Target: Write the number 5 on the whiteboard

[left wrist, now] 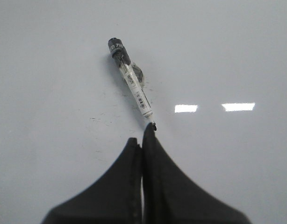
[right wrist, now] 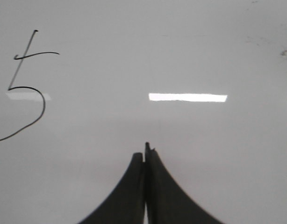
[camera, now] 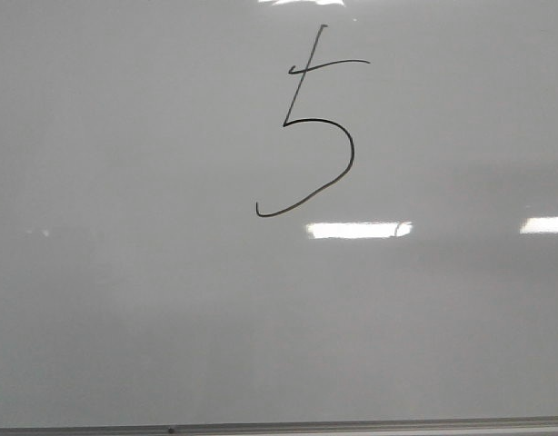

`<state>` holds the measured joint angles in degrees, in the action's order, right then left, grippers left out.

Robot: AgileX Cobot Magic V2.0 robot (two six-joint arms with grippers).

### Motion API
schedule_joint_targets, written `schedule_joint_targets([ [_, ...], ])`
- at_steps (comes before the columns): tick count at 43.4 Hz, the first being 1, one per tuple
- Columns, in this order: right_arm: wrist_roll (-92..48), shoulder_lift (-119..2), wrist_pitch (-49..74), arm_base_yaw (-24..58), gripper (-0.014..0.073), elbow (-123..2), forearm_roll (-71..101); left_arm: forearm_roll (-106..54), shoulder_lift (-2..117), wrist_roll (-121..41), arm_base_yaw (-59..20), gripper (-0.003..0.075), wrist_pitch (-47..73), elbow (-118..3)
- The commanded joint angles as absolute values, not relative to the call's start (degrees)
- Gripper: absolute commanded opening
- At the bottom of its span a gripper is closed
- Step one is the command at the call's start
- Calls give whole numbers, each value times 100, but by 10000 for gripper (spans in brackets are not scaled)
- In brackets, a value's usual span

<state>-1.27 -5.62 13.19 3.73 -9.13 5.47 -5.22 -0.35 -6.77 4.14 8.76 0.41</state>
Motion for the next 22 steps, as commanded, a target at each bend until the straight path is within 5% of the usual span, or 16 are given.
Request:
schedule_joint_targets([
  [1,204,-403,626,127,-60,-687,89,-540,-122,-683,374,-20,399,68],
  [22,186,170,567,-177,-60,78,98,-540,-111,-683,374,-20,399,68],
])
